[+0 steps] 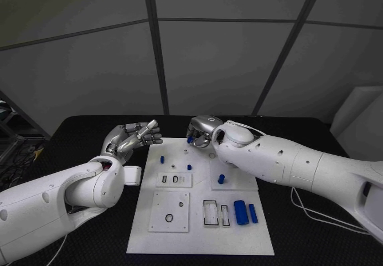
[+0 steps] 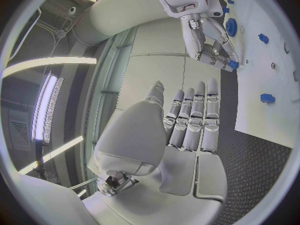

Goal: Assemble the parts on the task board

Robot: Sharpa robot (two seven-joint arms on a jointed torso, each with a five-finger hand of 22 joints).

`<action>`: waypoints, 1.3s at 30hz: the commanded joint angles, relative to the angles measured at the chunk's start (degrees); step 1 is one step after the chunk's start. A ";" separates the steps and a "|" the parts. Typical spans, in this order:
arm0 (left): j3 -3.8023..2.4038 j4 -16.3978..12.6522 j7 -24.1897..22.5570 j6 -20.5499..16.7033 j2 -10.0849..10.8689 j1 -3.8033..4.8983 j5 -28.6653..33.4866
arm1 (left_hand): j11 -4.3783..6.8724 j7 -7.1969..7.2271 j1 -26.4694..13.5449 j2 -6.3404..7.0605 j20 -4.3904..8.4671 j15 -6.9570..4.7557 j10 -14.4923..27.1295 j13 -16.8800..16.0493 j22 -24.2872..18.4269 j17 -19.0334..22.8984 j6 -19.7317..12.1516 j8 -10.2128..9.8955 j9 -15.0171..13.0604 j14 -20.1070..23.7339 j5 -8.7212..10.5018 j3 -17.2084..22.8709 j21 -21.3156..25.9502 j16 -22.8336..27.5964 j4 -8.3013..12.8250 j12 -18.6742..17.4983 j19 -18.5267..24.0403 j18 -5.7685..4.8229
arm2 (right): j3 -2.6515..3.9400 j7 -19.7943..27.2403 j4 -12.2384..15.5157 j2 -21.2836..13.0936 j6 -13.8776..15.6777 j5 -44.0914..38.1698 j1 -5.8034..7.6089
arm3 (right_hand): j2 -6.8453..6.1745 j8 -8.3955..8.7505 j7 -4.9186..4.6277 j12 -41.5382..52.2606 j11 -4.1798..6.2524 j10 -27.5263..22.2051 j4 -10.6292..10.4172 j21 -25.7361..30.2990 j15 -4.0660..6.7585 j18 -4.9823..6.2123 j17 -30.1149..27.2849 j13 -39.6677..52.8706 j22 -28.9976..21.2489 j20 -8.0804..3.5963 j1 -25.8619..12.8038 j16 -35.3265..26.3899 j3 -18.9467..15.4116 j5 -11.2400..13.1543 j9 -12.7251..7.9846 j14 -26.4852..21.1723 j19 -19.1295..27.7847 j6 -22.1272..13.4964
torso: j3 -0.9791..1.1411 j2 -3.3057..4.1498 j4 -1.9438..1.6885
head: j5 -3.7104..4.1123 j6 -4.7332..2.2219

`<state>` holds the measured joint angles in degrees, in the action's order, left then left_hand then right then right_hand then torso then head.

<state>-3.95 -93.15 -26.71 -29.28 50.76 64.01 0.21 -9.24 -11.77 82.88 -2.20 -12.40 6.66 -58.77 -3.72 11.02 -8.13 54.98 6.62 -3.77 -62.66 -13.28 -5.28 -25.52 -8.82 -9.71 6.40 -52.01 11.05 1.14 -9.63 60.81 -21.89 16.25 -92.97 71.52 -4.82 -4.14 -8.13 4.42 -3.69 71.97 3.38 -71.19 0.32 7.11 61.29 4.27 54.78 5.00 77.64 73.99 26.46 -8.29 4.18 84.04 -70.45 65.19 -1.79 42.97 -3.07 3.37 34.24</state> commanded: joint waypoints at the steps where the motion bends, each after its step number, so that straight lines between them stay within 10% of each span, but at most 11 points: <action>1: -0.06 0.02 -0.12 0.68 -0.10 0.11 -0.26 | -0.22 -0.40 0.31 0.22 -0.29 0.14 0.15 0.06 -0.08 -0.07 -0.05 -0.36 0.09 0.42 -0.05 -0.02 0.13 0.20 0.42 -0.23 -0.27 -0.65 | -0.12 0.37 -0.14 0.27 -2.10 -0.02 -0.13 | 0.02 -0.25 0.01 -0.29 -0.44 -0.16 -0.35 -0.22 -0.01 -0.37 0.07 -0.04 0.09 0.16 -0.60 0.23 -0.08 -0.35 0.19 1.98 0.08 0.18 | -0.03 -0.01 0.00 | -0.03 0.07; 39: -0.06 0.44 0.26 0.59 -0.28 0.11 -0.26 | -0.25 -0.43 0.47 0.00 -0.31 0.16 0.16 0.04 -0.12 -0.13 -0.01 -0.49 0.08 0.38 -0.08 0.12 0.16 0.38 0.57 -0.39 -0.28 -0.64 | -0.13 0.53 0.04 0.28 -2.13 -0.01 -0.13 | -1.20 0.55 -0.50 -0.93 -1.14 -2.59 -1.27 -0.57 -0.59 -0.34 0.61 -0.40 0.32 0.68 -1.45 1.05 0.56 -0.62 -0.14 1.76 0.67 -1.52 | -0.05 0.13 0.09 | -0.25 0.29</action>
<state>-3.95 -92.69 -26.30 -29.27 50.56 64.02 0.21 -9.24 -11.77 82.88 -2.19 -12.40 6.66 -58.77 -3.73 10.99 -8.17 54.98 6.44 -3.78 -62.66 -13.28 -5.13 -25.52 -8.82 -9.56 6.40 -52.00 11.05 1.07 -9.39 60.86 -21.63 14.90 -92.96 71.37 -5.87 -3.96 -8.53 3.74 -4.91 69.87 2.51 -71.42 0.26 7.12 61.89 3.93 55.18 5.43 76.60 74.67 27.07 -8.77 4.15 83.98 -70.02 64.13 -1.80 43.07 -2.96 3.10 34.49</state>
